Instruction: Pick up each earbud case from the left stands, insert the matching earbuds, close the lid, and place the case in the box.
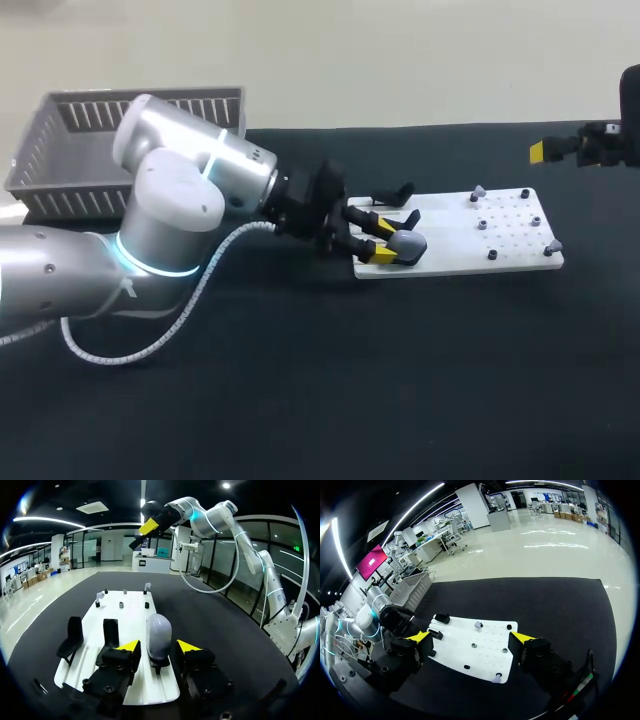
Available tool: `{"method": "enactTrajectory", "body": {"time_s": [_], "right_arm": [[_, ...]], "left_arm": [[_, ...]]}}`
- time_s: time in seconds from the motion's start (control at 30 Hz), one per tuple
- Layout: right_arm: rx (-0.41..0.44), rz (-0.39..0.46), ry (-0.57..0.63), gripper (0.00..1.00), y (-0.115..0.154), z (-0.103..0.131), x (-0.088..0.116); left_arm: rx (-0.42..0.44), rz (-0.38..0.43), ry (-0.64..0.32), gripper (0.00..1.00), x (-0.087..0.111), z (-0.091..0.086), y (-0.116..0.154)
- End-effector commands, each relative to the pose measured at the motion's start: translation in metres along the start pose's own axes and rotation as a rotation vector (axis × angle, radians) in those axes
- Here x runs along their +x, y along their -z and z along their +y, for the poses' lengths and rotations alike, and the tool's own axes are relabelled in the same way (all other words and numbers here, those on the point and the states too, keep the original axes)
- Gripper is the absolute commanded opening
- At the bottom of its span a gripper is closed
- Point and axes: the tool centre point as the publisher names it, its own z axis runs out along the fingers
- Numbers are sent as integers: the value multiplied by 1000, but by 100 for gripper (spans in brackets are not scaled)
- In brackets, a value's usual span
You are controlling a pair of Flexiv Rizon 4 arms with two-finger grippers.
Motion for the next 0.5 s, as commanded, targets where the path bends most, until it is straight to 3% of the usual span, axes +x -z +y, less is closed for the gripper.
{"method": "enactTrajectory", "body": {"time_s": [0.03, 0.5], "right_arm": [[0, 0, 1, 100, 0, 0, 0], [0, 0, 1, 100, 0, 0, 0]], "left_arm": [[8, 1, -3, 51, 1, 3, -3], [15, -2, -7, 48, 1, 5, -8]]}}
